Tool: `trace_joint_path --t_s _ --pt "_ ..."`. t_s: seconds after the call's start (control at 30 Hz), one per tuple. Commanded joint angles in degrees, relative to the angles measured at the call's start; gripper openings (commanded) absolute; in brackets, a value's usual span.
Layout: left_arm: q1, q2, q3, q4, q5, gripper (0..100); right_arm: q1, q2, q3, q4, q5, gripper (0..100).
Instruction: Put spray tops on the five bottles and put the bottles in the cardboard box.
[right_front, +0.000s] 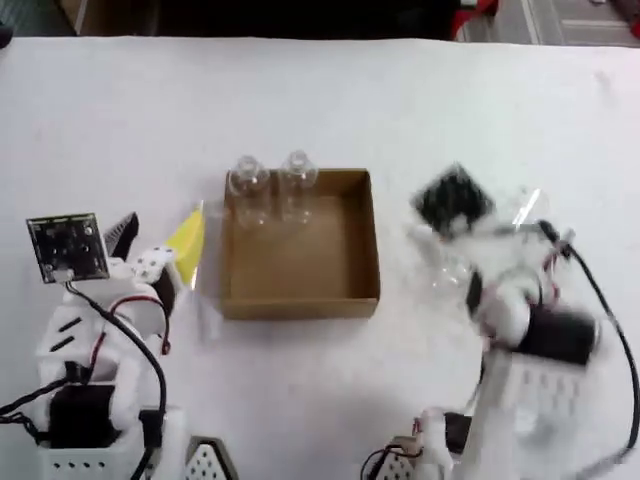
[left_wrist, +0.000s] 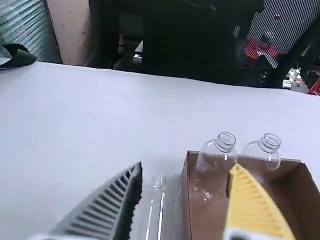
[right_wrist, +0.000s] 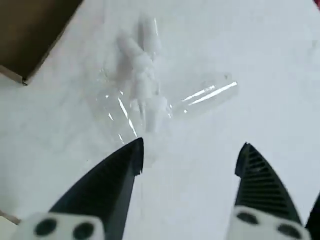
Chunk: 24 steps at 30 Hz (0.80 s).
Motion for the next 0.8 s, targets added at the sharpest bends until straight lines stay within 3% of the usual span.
trace_joint_path --t_s 0.0,0.2,0.47,0.77 --pt "-0.6 -0.3 2.2 -6.2 0.7 26 -6.1 25.9 -16.7 -1.1 -1.0 27.2" --pt "-0.6 -0.3 3.3 -7.6 0.6 26 -10.3 49.1 -31.7 -1.1 -1.2 15.7" --pt "-0.6 -0.3 3.4 -7.6 0.7 26 -11.1 73.6 -52.0 -1.0 -1.4 19.0" --pt "-0.6 -0.2 4.0 -8.6 0.7 26 -10.0 88.8 -66.8 0.4 -1.1 19.0"
